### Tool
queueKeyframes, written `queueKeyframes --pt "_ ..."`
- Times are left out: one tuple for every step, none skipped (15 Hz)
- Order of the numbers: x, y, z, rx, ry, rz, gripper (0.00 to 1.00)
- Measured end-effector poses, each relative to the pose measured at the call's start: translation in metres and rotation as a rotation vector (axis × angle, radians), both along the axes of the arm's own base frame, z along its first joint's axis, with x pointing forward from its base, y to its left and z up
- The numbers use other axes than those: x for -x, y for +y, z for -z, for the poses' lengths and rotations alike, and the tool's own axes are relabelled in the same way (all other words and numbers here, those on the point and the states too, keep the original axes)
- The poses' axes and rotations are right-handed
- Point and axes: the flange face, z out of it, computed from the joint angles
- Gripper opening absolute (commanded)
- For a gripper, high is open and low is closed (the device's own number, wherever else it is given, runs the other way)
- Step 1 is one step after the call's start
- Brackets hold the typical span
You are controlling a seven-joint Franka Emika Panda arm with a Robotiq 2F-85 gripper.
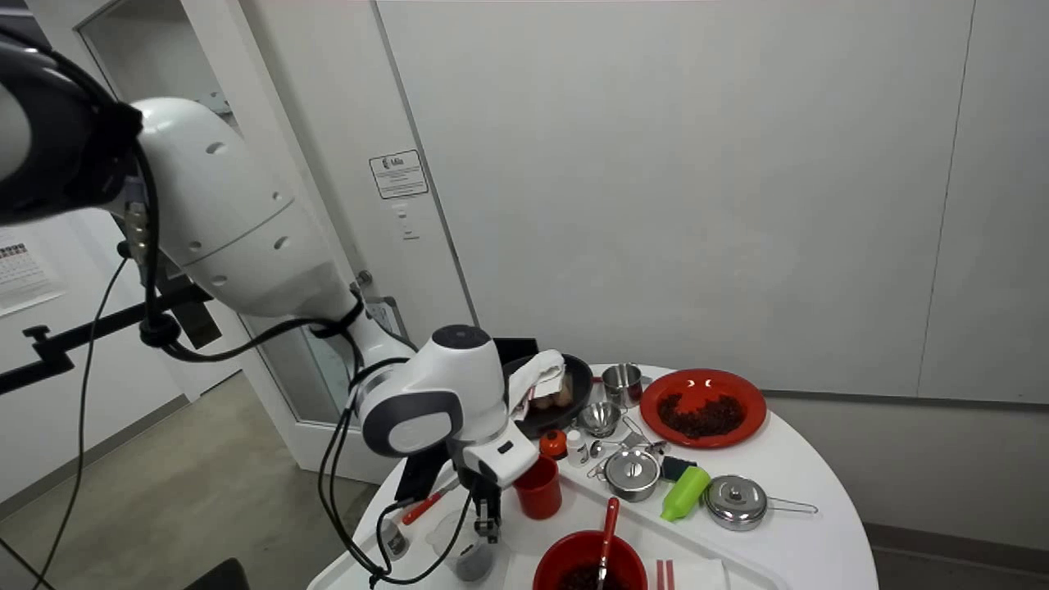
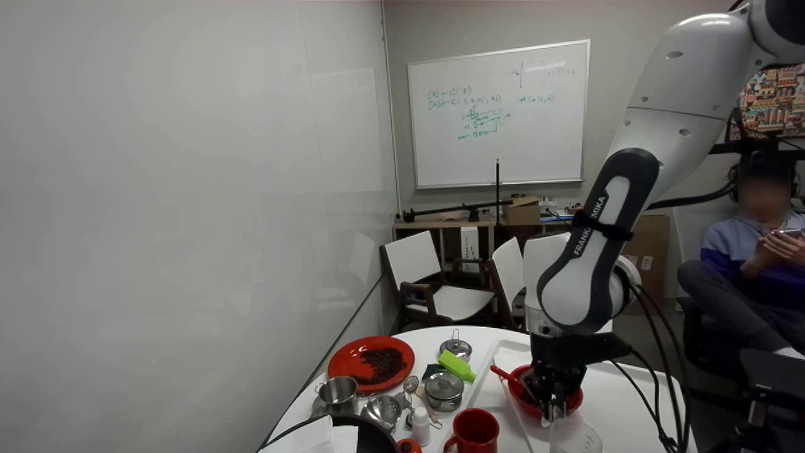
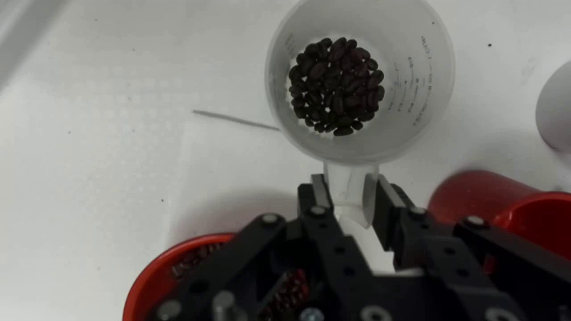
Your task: Get the colorless jar and pour some of its contents in the red bowl
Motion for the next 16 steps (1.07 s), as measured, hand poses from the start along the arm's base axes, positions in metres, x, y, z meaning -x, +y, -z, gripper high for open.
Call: queueKeyframes --pt "-0.005 0.002 -0.012 0.016 -0.008 0.000 0.11" --pt "-0.009 0.003 -0.023 0.033 -0.015 -0.001 0.11" --pt "-0.013 0.004 -0.035 0.050 -0.022 -0.002 0.11" --pt "-0.018 0.005 -0.048 0.070 -0.031 -0.002 0.11" --pt "-0.022 0.004 -0.059 0.090 -0.041 0.000 0.11" --pt "-0.026 0.002 -0.070 0.111 -0.051 0.007 0.11" --pt "-0.029 -0.002 -0.081 0.131 -0.062 0.017 0.11" --pt "-0.032 -0.007 -0.091 0.146 -0.074 0.033 0.11" --pt "-0.034 -0.015 -0.101 0.159 -0.085 0.056 0.11" --pt "-0.035 -0.025 -0.110 0.171 -0.099 0.085 0.11" --pt "-0.036 -0.037 -0.118 0.183 -0.112 0.118 0.11" --pt "-0.036 -0.050 -0.126 0.195 -0.123 0.156 0.11" --pt "-0.036 -0.064 -0.132 0.209 -0.131 0.195 0.11" --pt "-0.035 -0.077 -0.137 0.223 -0.137 0.237 0.11" --pt "-0.033 -0.091 -0.141 0.243 -0.142 0.282 0.11" --pt "-0.031 -0.104 -0.144 0.269 -0.147 0.325 0.11"
